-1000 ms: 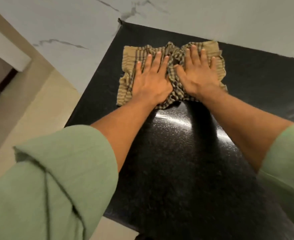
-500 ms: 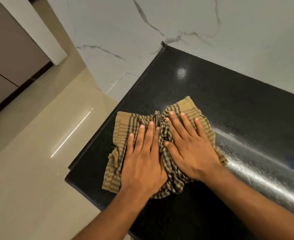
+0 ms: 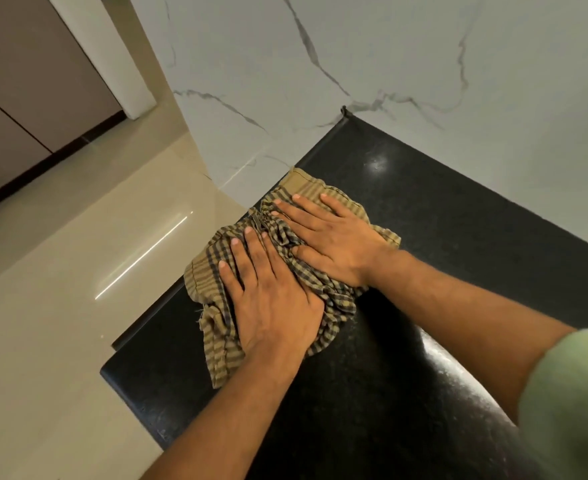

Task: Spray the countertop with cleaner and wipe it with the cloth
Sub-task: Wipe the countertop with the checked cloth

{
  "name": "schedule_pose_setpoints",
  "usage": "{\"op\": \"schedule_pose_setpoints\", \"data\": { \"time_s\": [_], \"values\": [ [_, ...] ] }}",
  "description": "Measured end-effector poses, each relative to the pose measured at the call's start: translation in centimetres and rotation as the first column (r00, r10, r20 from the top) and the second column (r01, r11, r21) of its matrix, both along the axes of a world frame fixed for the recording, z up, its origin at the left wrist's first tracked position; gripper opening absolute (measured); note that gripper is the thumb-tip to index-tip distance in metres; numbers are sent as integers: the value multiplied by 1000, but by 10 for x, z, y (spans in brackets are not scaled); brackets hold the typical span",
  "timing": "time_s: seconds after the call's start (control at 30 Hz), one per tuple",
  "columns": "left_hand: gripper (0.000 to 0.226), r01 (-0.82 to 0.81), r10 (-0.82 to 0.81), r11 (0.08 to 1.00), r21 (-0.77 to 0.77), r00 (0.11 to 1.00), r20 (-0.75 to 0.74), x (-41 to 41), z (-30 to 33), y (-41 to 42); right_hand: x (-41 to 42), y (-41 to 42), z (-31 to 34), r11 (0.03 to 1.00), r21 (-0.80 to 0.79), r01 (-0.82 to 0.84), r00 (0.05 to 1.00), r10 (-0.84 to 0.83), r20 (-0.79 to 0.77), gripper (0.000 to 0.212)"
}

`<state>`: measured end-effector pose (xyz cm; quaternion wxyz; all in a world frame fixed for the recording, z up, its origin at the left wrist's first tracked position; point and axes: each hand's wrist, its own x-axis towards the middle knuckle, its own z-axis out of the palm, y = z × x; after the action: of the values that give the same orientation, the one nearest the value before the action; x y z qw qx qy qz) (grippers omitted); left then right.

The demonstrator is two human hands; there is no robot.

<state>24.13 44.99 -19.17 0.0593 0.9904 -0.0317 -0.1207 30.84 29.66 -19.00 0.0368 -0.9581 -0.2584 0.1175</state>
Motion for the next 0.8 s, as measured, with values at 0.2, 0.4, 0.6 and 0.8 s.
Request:
{"op": "schedule_pose_setpoints", "data": {
  "time_s": [0.2, 0.4, 0.6, 0.8],
  "values": [
    [86, 9, -9, 1000, 13, 1000, 14, 47, 0, -31, 45, -28, 0, 994, -33, 100, 995, -99, 33, 72],
    [85, 65, -66, 998, 20, 997, 45, 105, -3, -72, 89, -63, 3, 955, 2, 296, 955, -296, 13, 65],
    [80, 123, -128, 990, 65, 988, 89, 136, -8, -93, 104, -82, 3, 887, 13, 462, 887, -462, 20, 67],
    [78, 174, -188, 977, 127, 976, 110, 135, -9, -95, 81, -86, 1, 812, 55, 581, 813, -582, 10, 66]
  ]
}}
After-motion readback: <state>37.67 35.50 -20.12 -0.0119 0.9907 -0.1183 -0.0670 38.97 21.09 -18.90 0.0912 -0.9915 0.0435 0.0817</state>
